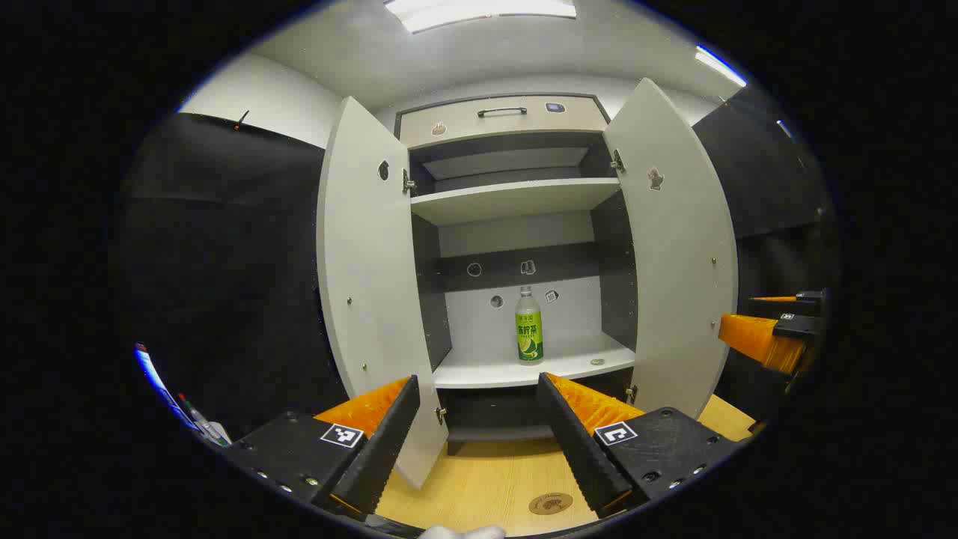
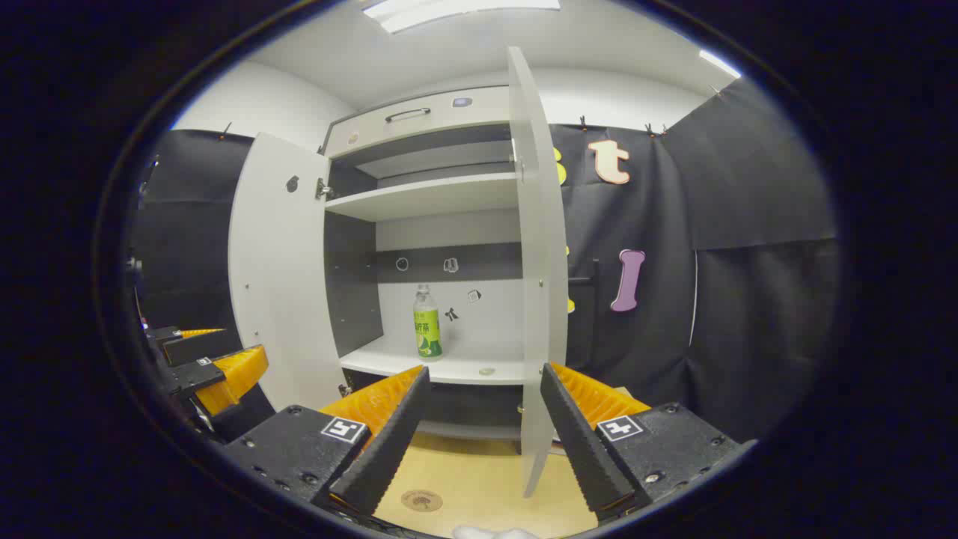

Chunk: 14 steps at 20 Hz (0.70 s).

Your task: Grasp the bottle in the cabinet with the left hand and place it on the coaster, then close the right door with the right hand and the left door with the left hand.

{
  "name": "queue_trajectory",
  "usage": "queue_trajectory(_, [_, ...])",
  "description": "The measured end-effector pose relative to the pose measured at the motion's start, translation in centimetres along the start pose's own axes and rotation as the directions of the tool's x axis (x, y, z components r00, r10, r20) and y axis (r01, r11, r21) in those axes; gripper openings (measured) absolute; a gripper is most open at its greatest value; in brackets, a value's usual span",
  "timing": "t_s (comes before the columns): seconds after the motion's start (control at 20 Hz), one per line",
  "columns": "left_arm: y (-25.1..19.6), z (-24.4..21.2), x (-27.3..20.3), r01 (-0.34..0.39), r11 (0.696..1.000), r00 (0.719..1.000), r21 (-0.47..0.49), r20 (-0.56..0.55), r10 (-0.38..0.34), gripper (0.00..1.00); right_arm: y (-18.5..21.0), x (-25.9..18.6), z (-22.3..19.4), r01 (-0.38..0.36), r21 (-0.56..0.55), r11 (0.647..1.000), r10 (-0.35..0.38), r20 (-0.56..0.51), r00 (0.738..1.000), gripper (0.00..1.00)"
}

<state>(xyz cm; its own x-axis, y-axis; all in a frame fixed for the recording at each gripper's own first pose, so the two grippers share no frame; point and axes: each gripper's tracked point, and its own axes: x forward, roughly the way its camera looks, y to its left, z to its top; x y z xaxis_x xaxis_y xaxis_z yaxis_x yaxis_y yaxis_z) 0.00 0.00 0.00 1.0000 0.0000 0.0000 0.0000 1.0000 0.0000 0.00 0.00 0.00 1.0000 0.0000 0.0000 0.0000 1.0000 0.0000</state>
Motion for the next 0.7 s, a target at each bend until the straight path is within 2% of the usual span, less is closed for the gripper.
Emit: queue_trajectory(0.7, [0.13, 0.24, 0.76, -0.001, 1.000, 1.000, 0.001, 0.002, 0.001, 0.96, -0.15, 0.47, -0.47, -0.001, 0.002, 1.000, 0.001, -0.020, 1.000, 0.98])
